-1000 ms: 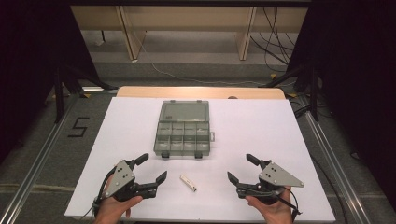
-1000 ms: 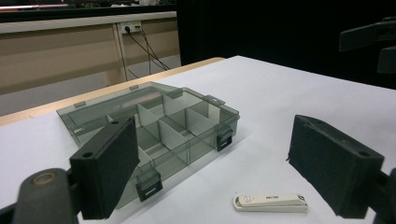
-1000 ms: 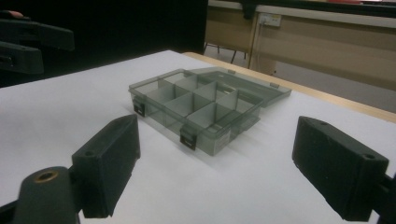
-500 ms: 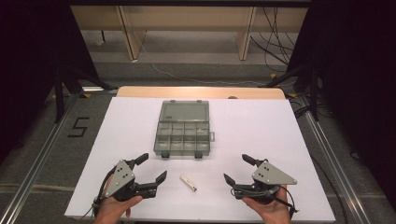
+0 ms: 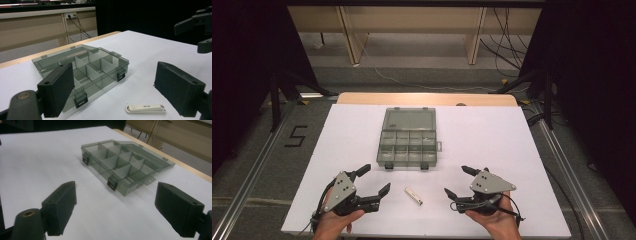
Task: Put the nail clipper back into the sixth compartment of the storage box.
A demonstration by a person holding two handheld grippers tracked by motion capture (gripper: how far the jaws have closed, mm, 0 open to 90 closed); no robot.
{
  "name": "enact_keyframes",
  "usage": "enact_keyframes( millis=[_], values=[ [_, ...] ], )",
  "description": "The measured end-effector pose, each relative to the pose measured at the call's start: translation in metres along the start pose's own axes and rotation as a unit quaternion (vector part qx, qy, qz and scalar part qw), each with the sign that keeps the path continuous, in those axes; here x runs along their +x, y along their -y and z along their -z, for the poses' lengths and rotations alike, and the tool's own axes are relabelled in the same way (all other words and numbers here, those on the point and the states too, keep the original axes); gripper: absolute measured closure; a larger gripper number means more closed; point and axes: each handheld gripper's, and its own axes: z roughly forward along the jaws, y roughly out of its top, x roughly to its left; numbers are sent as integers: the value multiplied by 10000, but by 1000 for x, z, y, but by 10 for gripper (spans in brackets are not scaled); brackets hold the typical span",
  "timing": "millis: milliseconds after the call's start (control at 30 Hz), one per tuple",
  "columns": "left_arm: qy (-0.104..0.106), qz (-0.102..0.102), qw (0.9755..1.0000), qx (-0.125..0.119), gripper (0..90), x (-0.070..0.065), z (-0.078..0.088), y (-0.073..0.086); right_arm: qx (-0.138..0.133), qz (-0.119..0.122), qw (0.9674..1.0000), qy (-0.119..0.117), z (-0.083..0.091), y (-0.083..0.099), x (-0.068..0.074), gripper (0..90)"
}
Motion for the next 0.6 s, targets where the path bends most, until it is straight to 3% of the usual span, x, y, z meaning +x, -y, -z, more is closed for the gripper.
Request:
enact_keyframes(
  millis=[33, 333, 467, 600],
  values=[
    [-5, 5, 10000, 3, 157, 0, 0, 0, 46, 88, 9999, -10, -2, -1, 0, 194],
    [-24, -6, 10000, 6, 157, 1, 0, 0, 437, 121, 9983, -354, -16, -10, -1, 195],
    [-25, 4, 10000, 16, 157, 1, -1, 0, 570, 237, 9959, -658, -25, -14, -1, 229],
    [-18, 5, 10000, 6, 157, 0, -2, 0, 716, 297, 9937, -806, -35, -19, 1, 219]
  ],
)
